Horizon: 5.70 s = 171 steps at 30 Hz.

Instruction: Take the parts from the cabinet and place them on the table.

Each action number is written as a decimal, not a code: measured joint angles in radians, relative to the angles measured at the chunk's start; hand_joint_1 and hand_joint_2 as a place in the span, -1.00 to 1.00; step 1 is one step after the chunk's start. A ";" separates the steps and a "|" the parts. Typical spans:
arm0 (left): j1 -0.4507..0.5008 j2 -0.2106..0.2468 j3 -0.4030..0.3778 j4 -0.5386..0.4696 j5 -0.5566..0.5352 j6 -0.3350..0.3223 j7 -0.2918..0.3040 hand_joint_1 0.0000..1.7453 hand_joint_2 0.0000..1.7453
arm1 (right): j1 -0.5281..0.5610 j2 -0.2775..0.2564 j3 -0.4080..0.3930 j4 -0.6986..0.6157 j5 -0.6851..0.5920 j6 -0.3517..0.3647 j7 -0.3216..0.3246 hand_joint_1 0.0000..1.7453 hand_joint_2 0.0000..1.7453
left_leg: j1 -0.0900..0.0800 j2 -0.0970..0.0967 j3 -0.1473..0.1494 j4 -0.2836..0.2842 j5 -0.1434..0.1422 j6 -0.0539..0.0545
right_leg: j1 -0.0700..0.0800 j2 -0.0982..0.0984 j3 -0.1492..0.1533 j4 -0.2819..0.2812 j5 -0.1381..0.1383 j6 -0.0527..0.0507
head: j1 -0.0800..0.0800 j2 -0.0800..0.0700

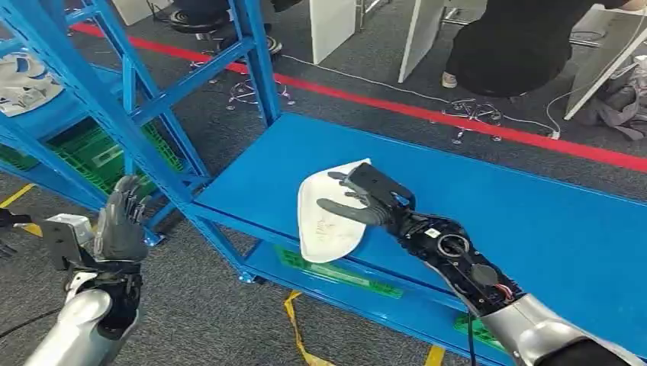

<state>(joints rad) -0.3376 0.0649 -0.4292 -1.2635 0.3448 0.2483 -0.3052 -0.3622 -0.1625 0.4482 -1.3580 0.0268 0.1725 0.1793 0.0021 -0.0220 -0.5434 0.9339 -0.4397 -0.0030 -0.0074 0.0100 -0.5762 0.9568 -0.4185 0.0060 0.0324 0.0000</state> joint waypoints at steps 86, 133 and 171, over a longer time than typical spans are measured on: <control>0.046 0.045 0.013 -0.093 0.002 0.027 0.049 -1.00 -1.00 | -0.163 -0.267 0.104 -0.033 0.179 0.199 0.181 -1.00 1.00 | -0.003 -0.001 0.001 0.002 0.000 -0.001 | -0.003 -0.001 0.002 -0.002 0.001 0.001 | -0.004 0.000; 0.033 0.052 0.011 -0.100 0.011 0.024 0.042 -1.00 -1.00 | -0.233 -0.219 -0.031 0.376 0.100 0.129 -0.045 -1.00 1.00 | -0.003 -0.001 0.000 0.002 0.000 -0.001 | -0.003 -0.002 0.002 -0.002 0.001 0.001 | -0.004 0.000; 0.058 0.050 0.009 -0.100 0.000 0.012 0.014 -1.00 -1.00 | -0.269 -0.127 -0.003 0.354 -0.081 0.164 -0.079 -1.00 1.00 | -0.003 -0.001 0.000 0.002 0.000 -0.001 | -0.003 -0.002 0.003 -0.002 0.001 0.001 | -0.005 0.000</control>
<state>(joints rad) -0.2794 0.1144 -0.4200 -1.3638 0.3452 0.2602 -0.2915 -0.6309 -0.2899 0.4456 -1.0037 -0.0546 0.3368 0.0999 -0.0005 -0.0232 -0.5432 0.9356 -0.4397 -0.0036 -0.0103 0.0077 -0.5734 0.9551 -0.4172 0.0069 0.0278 0.0000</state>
